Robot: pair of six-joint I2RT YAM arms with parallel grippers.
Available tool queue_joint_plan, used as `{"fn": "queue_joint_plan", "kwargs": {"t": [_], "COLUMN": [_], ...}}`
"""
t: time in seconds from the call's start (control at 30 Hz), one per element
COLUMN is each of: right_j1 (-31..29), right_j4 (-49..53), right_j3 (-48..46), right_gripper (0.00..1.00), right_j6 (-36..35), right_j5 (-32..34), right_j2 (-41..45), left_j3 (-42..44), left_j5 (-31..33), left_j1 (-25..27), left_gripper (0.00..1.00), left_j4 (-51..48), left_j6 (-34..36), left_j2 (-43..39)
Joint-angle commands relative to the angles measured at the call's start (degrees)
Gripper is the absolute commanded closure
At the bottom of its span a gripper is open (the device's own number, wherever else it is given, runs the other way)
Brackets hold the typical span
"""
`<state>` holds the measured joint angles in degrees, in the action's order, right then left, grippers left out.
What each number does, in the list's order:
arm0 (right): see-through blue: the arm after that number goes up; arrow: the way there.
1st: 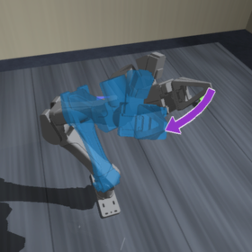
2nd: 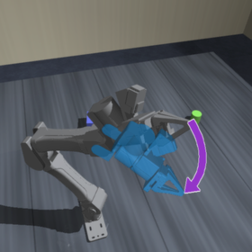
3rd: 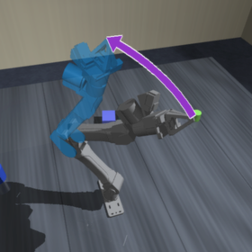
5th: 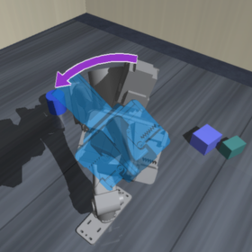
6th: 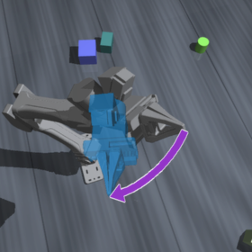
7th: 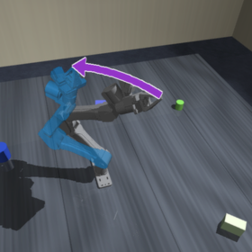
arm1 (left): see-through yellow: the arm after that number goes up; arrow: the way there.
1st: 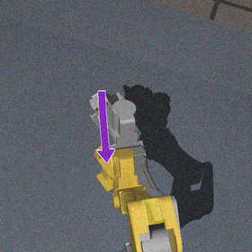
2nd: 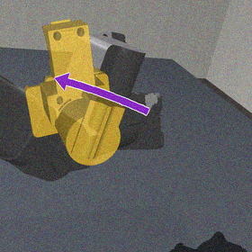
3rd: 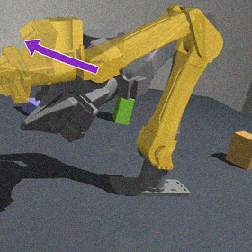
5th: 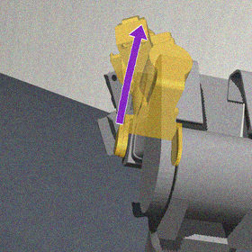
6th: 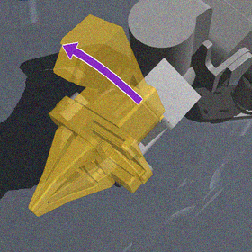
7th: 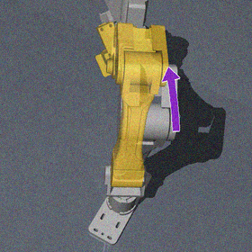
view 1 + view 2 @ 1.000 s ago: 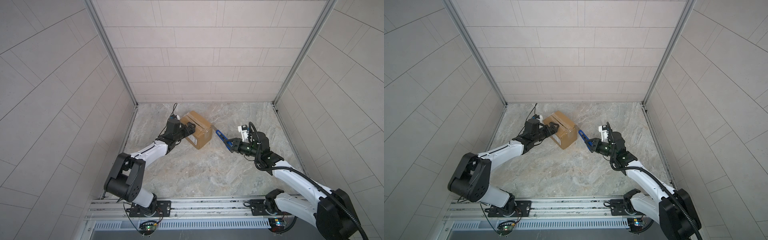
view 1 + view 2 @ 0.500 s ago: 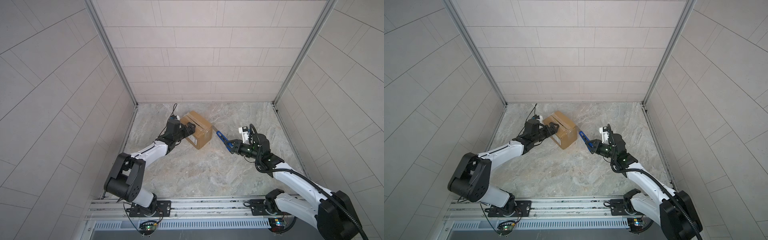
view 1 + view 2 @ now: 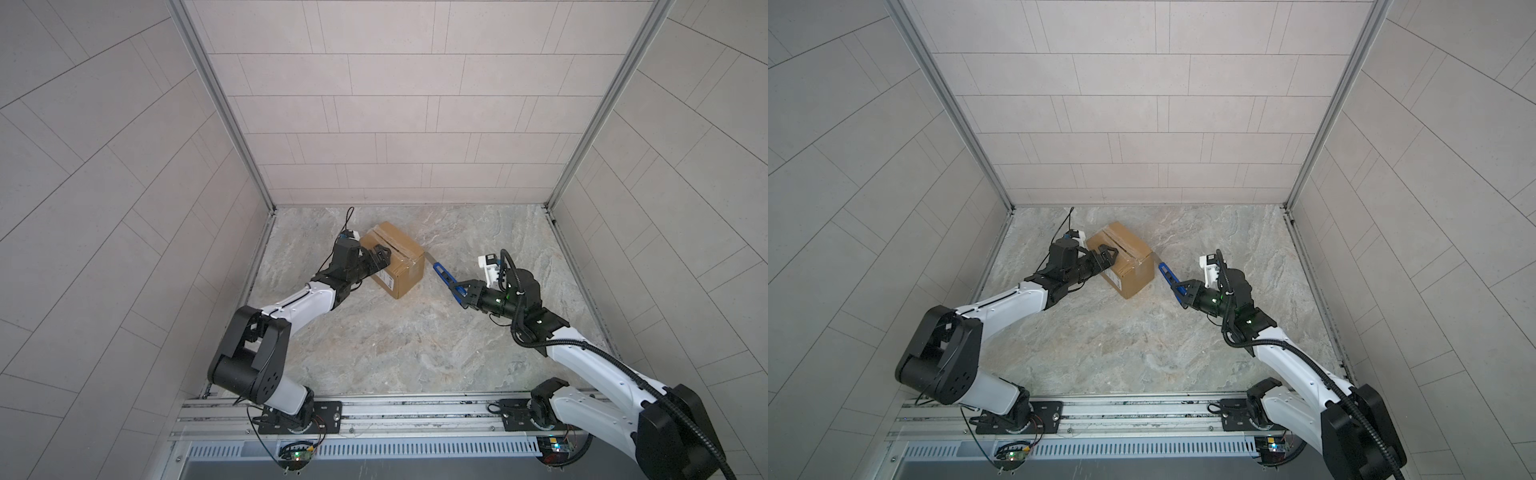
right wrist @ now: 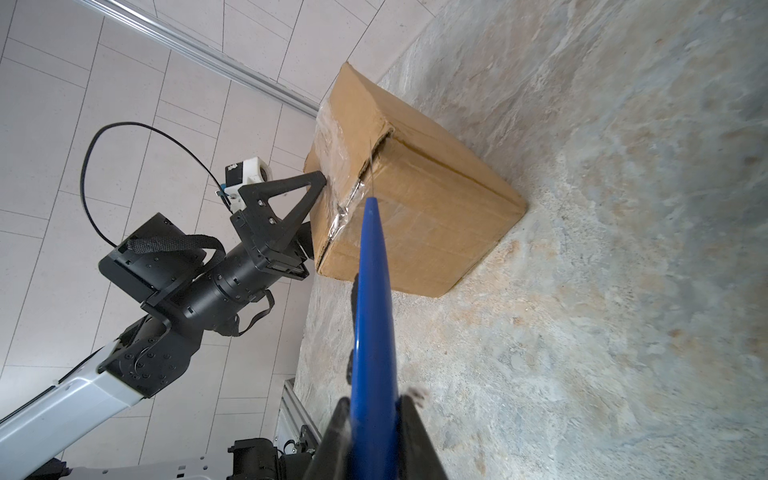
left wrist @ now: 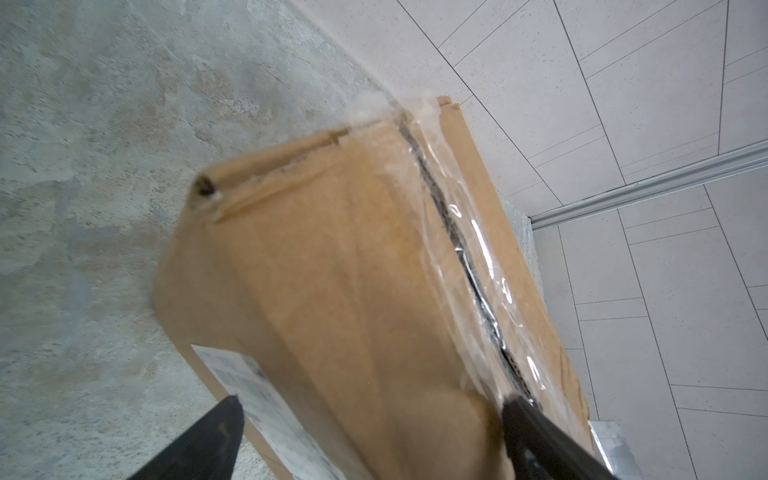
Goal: Unpack the express box
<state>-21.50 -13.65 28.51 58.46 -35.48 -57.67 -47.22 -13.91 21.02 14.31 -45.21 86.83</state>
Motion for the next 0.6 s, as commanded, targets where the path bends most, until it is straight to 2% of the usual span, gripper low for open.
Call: {"fn": "queue_joint_plan", "kwargs": {"t": [0.0,0.57], "right_j1": [-0.30,-0.38], "right_j4": [-0.59,-3.57], "right_j3": [-0.69,-0.04], "right_gripper": [1.00,1.00], "right_j6": [1.17,3.50], "right_j5": [0.94,-0.03], "right_j2": [1.16,0.42], "left_j3": [1.08,1.18], "left_j5": [0.06,-0.16], "left_j1": [-0.10,-0.17], "left_gripper": [0.00,0.00], "left_j4": [-1.36,-0.86], "left_j6": [0.47,0.21], "left_j2": [-0.83,-0.69]}}
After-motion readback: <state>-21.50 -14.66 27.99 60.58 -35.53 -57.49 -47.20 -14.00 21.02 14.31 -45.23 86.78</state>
